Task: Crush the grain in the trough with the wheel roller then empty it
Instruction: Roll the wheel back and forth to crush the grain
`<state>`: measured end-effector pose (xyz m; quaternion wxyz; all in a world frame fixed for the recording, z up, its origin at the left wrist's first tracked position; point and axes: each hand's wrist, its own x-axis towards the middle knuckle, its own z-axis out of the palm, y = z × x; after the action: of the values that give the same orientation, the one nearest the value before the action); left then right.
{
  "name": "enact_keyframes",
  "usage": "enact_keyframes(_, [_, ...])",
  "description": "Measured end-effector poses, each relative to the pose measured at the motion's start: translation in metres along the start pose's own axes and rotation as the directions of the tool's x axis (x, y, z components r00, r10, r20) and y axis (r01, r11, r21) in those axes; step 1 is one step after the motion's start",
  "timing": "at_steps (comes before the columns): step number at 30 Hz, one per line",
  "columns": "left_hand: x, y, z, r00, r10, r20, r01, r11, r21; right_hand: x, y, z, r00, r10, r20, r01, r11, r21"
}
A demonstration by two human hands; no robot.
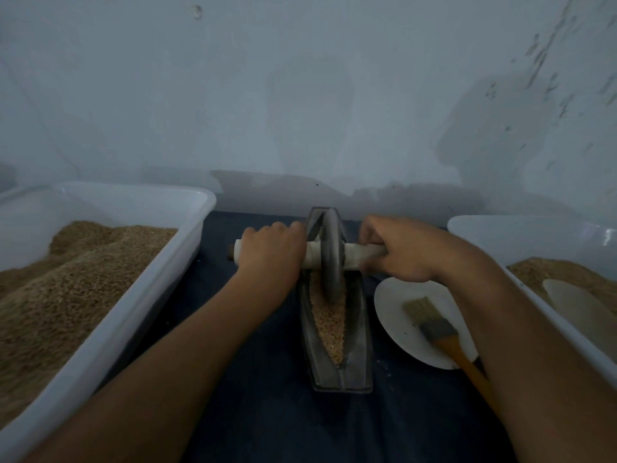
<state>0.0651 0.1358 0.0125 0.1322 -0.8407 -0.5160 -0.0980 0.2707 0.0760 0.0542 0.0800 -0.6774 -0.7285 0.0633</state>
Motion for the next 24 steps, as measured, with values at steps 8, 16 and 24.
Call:
enact_keyframes(8, [-0.039, 0.004, -0.026, 0.984, 0.004, 0.179, -0.001, 1.0, -0.018, -0.029, -0.031, -0.022, 0.983, 0.009, 0.182, 0.027, 0.98, -0.197])
enact_keyframes(16, [-0.039, 0.001, -0.032, 0.97, 0.059, 0.237, -0.057, 0.998, -0.017, -0.033, -0.035, -0.029, 0.973, 0.0, 0.232, 0.056, 0.97, -0.235])
enact_keyframes(24, [-0.009, -0.005, -0.009, 0.98, -0.016, 0.201, 0.038, 0.993, -0.111, -0.007, -0.007, -0.01, 0.999, -0.012, 0.042, 0.011, 1.0, 0.018])
